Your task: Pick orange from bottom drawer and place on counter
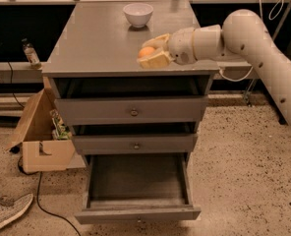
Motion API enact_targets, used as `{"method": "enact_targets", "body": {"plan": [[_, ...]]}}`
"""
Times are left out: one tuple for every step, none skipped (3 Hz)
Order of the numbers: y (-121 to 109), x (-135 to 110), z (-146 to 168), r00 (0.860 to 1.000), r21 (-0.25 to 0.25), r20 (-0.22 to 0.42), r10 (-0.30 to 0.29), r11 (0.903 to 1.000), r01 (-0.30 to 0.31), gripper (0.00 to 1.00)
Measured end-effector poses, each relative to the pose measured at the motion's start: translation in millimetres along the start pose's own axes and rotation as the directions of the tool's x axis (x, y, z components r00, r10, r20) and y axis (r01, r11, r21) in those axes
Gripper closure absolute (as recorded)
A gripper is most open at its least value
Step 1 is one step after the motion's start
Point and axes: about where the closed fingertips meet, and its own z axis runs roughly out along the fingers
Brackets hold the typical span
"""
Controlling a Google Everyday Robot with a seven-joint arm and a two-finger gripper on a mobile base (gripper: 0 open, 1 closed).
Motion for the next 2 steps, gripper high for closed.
{"method": "enact_targets", "body": {"plan": [[-33.9, 5.0, 12.0, 0.996, 0.107, 0.015, 0.089, 0.9901, -0.09, 1.0], [-74.6, 12.8, 16.9, 0.986, 0.245, 0.026, 0.163, 0.9554, -0.165, 1.0]]}}
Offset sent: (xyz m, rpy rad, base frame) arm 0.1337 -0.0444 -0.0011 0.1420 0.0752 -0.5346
